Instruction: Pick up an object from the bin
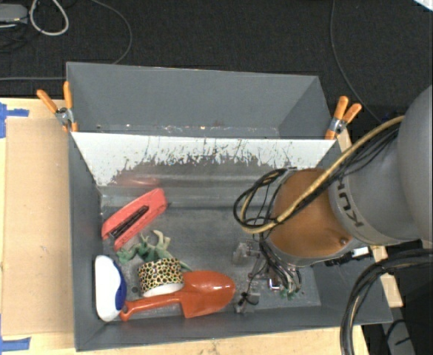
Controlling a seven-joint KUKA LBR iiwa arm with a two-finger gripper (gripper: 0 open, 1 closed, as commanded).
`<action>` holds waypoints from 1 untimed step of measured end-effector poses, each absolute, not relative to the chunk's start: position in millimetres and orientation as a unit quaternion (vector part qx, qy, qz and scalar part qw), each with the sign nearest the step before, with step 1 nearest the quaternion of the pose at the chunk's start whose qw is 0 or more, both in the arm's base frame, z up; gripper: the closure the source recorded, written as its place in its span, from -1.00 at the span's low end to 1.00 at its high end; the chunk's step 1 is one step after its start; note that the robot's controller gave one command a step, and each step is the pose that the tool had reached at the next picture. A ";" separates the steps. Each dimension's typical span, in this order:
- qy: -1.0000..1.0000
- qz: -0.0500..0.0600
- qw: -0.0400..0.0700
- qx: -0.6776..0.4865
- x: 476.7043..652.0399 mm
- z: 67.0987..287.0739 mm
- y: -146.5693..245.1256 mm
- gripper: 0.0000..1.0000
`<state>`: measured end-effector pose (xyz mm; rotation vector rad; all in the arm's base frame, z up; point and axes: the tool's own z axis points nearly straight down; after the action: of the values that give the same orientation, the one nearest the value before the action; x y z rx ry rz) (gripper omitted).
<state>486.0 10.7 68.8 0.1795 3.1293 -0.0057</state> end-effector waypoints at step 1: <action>0.999 0.005 -0.004 0.032 494.5 69.1 65.5 -1.00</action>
Offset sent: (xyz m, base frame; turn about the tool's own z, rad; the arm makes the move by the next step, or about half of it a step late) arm 0.0141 0.0749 0.0012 -0.0190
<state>494.5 65.5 69.1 0.1007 3.1470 0.0142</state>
